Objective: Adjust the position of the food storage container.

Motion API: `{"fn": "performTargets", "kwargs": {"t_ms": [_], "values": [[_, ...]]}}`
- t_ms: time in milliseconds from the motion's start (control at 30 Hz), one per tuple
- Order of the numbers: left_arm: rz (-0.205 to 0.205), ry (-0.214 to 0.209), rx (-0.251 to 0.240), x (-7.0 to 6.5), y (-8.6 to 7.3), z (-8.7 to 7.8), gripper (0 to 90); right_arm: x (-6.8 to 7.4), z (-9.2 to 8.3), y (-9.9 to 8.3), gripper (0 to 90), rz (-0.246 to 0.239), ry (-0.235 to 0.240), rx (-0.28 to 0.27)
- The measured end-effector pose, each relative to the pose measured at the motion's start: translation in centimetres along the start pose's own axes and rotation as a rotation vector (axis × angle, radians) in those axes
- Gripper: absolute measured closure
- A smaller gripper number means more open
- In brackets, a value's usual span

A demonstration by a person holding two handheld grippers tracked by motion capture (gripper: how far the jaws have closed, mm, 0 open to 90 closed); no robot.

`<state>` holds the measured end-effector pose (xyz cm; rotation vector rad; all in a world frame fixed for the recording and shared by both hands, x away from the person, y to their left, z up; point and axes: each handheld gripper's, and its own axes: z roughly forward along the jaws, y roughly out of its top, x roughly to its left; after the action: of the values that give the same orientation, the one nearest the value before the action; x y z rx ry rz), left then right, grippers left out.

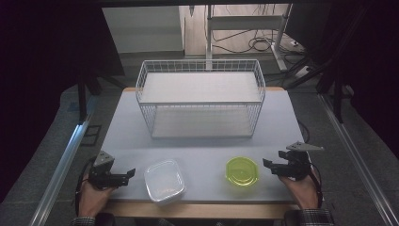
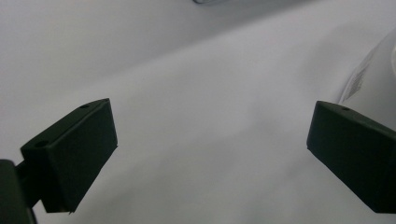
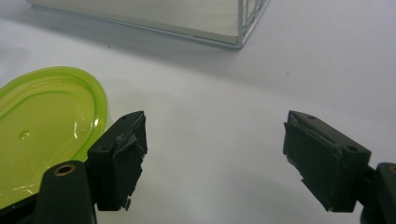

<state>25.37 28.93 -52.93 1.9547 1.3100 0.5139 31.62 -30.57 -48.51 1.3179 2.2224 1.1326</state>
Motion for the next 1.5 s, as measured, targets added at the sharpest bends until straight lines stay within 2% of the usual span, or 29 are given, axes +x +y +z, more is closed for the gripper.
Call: {"fn": "performTargets", "kwargs": {"t_ms": [233,500,567,600,633,667,700,733,800,833,867,900,1000,1067,1300,1400,1500], "values": [[-0.012,0.006,-0.041,0.2,0.1,-0.3,5.2,0.5,0.4,0.0,24.1,-0.015,-0.002,0.014],[0.022,0.027,-0.042,-0.1,0.1,-0.2,6.2,0.5,0.3,0.0,29.9,-0.008,-0.006,0.009],[0.029,0.03,-0.044,-0.2,0.0,-0.2,6.5,0.5,0.2,0.1,32.5,-0.01,-0.001,0.011],[0.031,0.031,-0.045,-0.2,0.0,-0.2,6.9,0.7,0.1,0.1,38.6,-0.018,-0.002,0.01],[0.031,0.032,-0.046,-0.2,0.0,-0.2,6.9,0.7,0.1,0.1,38.6,-0.018,-0.002,0.01],[0.033,0.036,-0.048,-0.2,0.0,-0.2,7.1,1.1,-0.5,0.5,49.5,-0.033,0.001,-0.011],[0.035,0.039,-0.049,-0.2,0.1,-0.2,7.1,1.1,-0.5,0.5,49.5,-0.033,0.001,-0.011],[0.04,0.045,-0.051,-0.3,0.1,-0.2,7.1,2.0,-1.3,1.1,59.7,-0.051,0.019,-0.045],[0.042,0.045,-0.05,-0.3,0.1,-0.2,7.1,3.2,-1.7,1.7,68.8,-0.067,0.062,-0.058],[0.04,0.045,-0.05,-0.3,0.1,-0.2,7.1,3.2,-1.7,1.7,68.8,-0.067,0.062,-0.058],[0.042,0.048,-0.047,-0.3,0.1,-0.1,7.1,5.1,-1.4,2.1,79.4,-0.101,0.124,-0.045],[0.043,0.05,-0.049,-0.4,0.1,-0.1,7.1,5.1,-1.4,2.1,79.4,-0.101,0.124,-0.045],[0.056,0.05,-0.045,-0.5,0.1,0.0,7.1,7.9,-0.3,2.5,87.5,-0.19,0.174,-0.006],[0.057,0.051,-0.042,-0.6,0.1,0.0,7.1,9.8,0.6,2.8,89.9,-0.235,0.205,0.013],[0.061,0.057,-0.029,-0.6,0.1,0.2,7.2,11.8,2.1,3.1,90.0,-0.247,0.256,0.046],[0.063,0.06,-0.025,-0.7,0.1,0.3,7.3,13.1,2.8,3.1,90.0,-0.292,0.277,0.063],[0.069,0.061,-0.02,-0.8,0.1,0.4,7.3,13.5,3.2,3.0,90.0,-0.306,0.275,0.073]]}}
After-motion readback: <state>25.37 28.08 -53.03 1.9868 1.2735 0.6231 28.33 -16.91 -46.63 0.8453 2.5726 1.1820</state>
